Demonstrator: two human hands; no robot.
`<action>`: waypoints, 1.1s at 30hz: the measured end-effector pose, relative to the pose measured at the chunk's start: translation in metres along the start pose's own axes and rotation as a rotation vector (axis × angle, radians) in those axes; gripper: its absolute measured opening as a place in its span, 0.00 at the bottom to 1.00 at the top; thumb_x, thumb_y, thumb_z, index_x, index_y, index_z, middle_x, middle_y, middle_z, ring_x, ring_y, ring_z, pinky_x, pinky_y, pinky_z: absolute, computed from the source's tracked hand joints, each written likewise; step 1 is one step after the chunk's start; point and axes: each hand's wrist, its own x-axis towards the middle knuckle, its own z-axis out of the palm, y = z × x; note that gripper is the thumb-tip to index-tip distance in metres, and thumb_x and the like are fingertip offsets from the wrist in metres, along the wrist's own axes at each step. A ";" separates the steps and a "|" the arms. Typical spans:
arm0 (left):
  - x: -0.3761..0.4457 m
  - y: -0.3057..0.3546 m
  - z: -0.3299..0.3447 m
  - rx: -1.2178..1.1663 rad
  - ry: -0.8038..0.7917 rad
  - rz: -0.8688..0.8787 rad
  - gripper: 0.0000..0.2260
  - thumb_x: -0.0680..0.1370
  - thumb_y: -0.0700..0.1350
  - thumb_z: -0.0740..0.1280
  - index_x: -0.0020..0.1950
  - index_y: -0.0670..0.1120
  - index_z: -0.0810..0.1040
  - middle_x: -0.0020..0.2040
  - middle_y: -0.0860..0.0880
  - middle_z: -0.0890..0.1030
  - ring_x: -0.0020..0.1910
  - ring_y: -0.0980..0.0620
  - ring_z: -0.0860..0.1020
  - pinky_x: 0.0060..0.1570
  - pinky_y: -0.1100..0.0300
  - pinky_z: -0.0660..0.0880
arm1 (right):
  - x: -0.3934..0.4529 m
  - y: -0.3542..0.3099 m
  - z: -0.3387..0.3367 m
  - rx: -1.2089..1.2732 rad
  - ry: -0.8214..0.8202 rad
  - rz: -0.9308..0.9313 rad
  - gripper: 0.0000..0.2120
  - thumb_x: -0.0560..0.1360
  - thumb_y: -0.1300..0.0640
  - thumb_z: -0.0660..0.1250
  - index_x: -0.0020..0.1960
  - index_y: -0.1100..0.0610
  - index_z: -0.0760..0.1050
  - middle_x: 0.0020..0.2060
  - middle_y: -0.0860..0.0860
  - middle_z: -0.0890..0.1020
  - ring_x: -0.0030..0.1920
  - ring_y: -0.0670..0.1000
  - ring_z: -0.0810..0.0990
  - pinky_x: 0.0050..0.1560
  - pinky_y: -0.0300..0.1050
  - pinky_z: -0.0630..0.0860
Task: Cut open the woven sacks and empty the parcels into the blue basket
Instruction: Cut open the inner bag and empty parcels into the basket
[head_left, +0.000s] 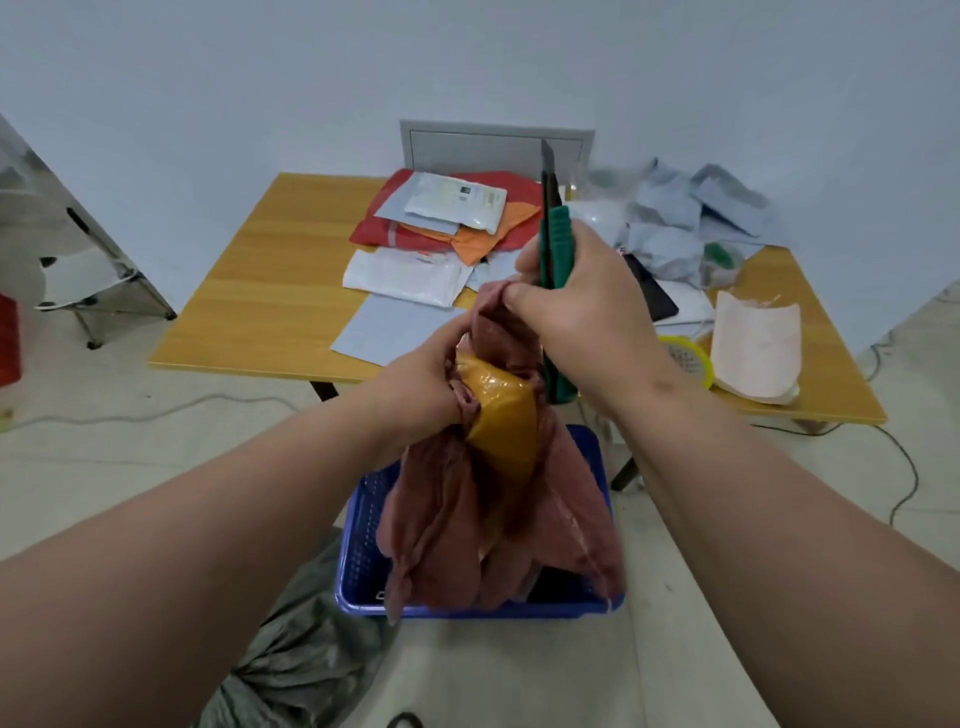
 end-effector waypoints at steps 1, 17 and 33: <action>0.000 0.004 0.003 -0.034 0.037 0.000 0.21 0.75 0.30 0.62 0.60 0.52 0.78 0.38 0.49 0.80 0.33 0.56 0.79 0.32 0.67 0.73 | -0.001 0.001 0.001 0.020 0.022 -0.011 0.10 0.73 0.60 0.69 0.44 0.48 0.70 0.38 0.43 0.75 0.38 0.40 0.74 0.40 0.31 0.71; 0.018 0.052 -0.088 -0.182 0.509 0.174 0.07 0.72 0.35 0.69 0.39 0.47 0.83 0.38 0.44 0.83 0.41 0.44 0.82 0.45 0.50 0.80 | 0.031 0.038 -0.049 -0.138 0.395 0.194 0.13 0.67 0.65 0.66 0.48 0.52 0.72 0.41 0.51 0.81 0.37 0.53 0.82 0.43 0.50 0.81; 0.007 0.012 -0.084 0.054 0.831 0.248 0.18 0.80 0.55 0.59 0.69 0.54 0.73 0.58 0.55 0.78 0.58 0.54 0.75 0.58 0.61 0.70 | 0.002 0.034 -0.043 -0.103 0.380 0.064 0.13 0.70 0.66 0.64 0.46 0.49 0.69 0.40 0.49 0.79 0.40 0.51 0.79 0.41 0.41 0.75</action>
